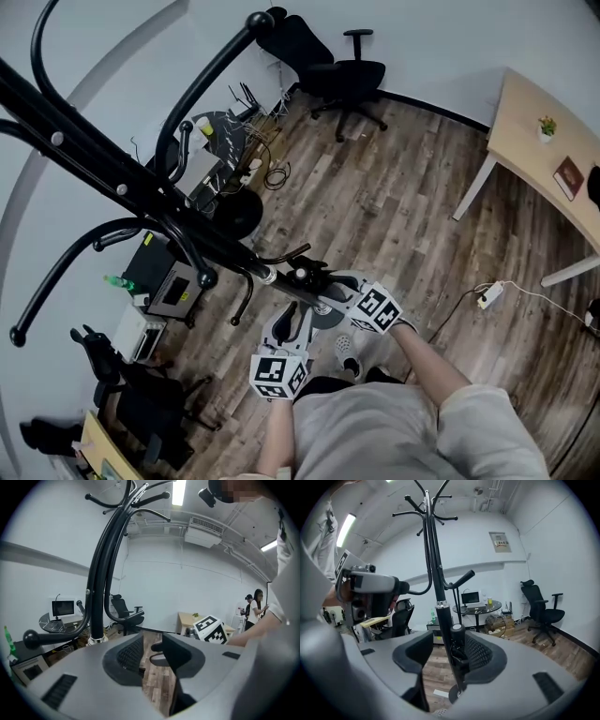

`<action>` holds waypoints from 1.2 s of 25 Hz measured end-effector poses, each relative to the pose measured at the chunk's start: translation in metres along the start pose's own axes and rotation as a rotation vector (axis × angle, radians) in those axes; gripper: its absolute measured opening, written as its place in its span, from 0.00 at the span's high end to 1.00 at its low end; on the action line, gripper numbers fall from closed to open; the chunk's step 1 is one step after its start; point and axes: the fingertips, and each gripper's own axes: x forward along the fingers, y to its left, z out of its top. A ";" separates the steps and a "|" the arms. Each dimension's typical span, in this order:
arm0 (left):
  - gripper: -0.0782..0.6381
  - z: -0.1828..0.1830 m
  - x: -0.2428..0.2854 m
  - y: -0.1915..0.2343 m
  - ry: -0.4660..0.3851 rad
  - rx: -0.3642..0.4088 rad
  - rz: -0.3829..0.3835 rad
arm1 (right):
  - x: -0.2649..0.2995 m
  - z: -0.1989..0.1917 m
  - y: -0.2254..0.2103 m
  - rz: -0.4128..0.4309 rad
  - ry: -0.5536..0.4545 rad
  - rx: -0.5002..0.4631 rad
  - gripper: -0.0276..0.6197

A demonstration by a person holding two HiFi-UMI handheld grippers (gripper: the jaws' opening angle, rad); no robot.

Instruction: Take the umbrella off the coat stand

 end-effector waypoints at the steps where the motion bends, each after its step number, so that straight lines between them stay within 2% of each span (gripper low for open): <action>1: 0.71 -0.001 0.002 0.004 0.006 0.001 0.000 | 0.009 -0.003 -0.002 0.014 0.009 0.003 0.61; 7: 0.71 0.001 0.012 0.018 0.030 0.010 0.012 | 0.055 -0.014 -0.014 0.080 0.039 0.021 0.52; 10: 0.71 0.001 0.016 0.020 0.036 0.014 0.008 | 0.075 -0.029 -0.023 0.086 0.082 -0.013 0.43; 16: 0.71 -0.005 0.019 0.011 0.051 0.018 -0.004 | 0.102 -0.064 -0.034 0.087 0.170 -0.112 0.37; 19: 0.71 -0.005 0.019 0.011 0.063 0.034 -0.012 | 0.116 -0.075 -0.039 0.076 0.201 -0.152 0.43; 26: 0.71 -0.005 0.006 0.011 0.079 0.081 -0.002 | 0.141 -0.085 -0.030 0.061 0.222 -0.145 0.39; 28: 0.71 -0.005 0.001 0.014 0.077 0.085 0.006 | 0.145 -0.083 -0.034 0.025 0.234 -0.155 0.53; 30: 0.71 -0.006 -0.003 0.017 0.077 0.078 0.017 | 0.145 -0.082 -0.037 0.002 0.227 -0.136 0.57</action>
